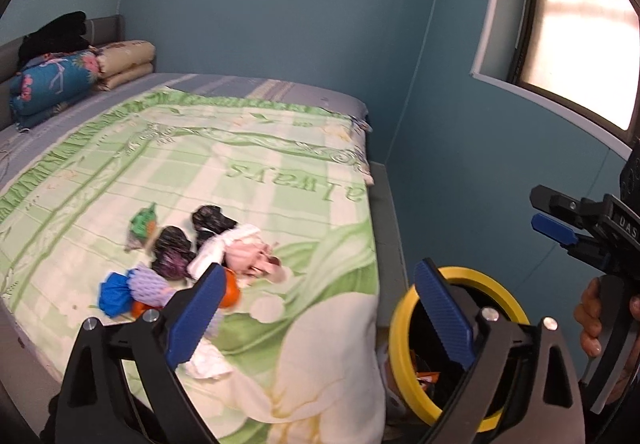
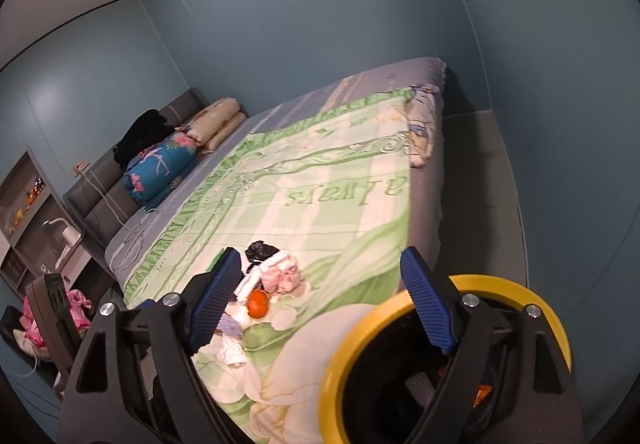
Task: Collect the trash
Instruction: 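Reach back to the bed and grasp the blue glove with left tool while right tool grasps another foam net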
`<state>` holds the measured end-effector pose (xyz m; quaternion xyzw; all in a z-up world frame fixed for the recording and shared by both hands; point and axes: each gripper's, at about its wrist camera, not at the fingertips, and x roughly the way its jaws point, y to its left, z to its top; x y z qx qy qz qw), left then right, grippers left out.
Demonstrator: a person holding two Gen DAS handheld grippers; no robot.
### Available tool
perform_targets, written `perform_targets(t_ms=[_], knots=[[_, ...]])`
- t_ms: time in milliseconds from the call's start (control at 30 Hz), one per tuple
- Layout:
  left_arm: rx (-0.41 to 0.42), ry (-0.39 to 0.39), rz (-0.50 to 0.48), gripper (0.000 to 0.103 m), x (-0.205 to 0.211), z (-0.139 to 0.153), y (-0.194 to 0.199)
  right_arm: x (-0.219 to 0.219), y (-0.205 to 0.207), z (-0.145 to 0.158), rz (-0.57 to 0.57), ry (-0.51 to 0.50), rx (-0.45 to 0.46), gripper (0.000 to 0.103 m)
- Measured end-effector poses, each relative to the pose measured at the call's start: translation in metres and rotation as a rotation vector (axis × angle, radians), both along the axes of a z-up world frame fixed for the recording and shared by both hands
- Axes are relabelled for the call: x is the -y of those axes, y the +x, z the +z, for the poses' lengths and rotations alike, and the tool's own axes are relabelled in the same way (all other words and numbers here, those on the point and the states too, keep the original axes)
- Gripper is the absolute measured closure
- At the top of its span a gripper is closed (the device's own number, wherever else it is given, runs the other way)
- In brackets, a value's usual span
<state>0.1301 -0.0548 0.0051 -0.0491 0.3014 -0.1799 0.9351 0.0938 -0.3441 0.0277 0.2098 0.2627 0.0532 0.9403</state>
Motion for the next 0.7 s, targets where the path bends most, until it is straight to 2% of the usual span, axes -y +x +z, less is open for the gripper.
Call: perform_targets(t_ms=[267, 700], knots=[[0.035, 0.029, 0.106, 0.008, -0.043, 0.010, -0.001, -0.042, 0.016, 0.015, 0.081, -0.050, 0.021, 0.019], [0.012, 0.064, 0.252, 0.008, -0.109, -0.005, 0.011, -0.103, 0.050, 0.013, 0.210, -0.089, 0.010, 0.018]])
